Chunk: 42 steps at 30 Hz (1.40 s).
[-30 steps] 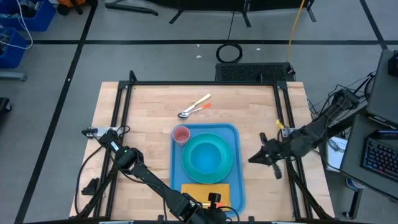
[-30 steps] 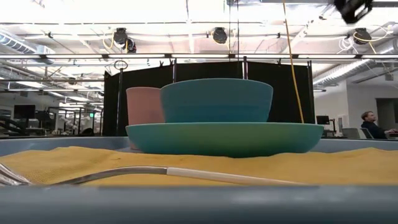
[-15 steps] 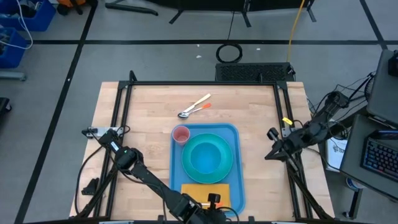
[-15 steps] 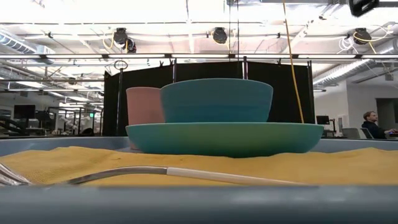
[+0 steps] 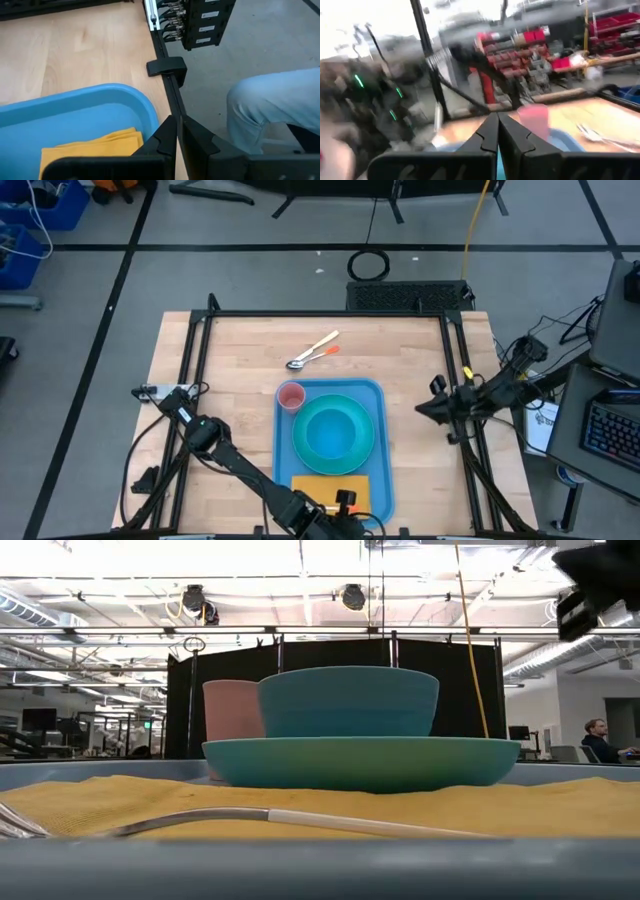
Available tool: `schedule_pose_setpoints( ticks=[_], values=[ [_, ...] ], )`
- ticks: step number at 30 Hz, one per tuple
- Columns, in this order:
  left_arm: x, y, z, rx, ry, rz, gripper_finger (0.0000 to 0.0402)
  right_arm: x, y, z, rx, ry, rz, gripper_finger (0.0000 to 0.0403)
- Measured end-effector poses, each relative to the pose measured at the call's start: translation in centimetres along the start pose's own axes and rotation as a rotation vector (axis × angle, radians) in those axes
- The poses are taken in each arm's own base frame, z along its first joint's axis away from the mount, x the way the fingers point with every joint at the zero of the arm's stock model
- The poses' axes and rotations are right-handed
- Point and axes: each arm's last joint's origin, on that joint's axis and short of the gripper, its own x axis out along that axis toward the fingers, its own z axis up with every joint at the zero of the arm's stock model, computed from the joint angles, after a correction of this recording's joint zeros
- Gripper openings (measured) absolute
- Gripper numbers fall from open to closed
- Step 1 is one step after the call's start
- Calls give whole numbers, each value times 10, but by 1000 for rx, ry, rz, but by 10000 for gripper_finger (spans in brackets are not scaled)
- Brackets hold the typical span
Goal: Set up tray
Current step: Put the orange spoon on the yellow table napkin to the top of the orange fork
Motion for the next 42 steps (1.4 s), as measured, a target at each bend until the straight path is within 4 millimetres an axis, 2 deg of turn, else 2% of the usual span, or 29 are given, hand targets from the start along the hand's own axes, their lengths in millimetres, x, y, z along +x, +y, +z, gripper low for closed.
schedule_pose_setpoints(
  ticks=[10, 23, 28, 31, 34, 38, 40, 42],
  values=[
    [11, 38, 9, -88, -3, 52, 31, 1, 0, -8, -52, 63, -14, 0],
    [11, 38, 9, -85, -2, 51, 31, 1, 0, -7, -50, 62, -13, 0],
    [12, 49, 14, -75, -11, 73, 31, 1, 0, -8, -51, 62, -13, 0],
    [-1, 66, 30, -83, -42, 85, 31, 1, 0, -8, -51, 62, -13, 0],
    [-23, 87, 51, -49, -98, 229, 31, 1, 0, -7, -50, 62, -13, 0],
    [-48, 119, 60, 27, -10, 337, 31, 1, 0, -8, -51, 63, -13, 0],
    [-70, 137, 64, 82, 60, 432, 31, 1, 0, -8, -51, 62, -13, 0],
    [-100, 154, 74, 113, 76, 590, 31, 1, 0, -8, -51, 62, -13, 0]
  ],
)
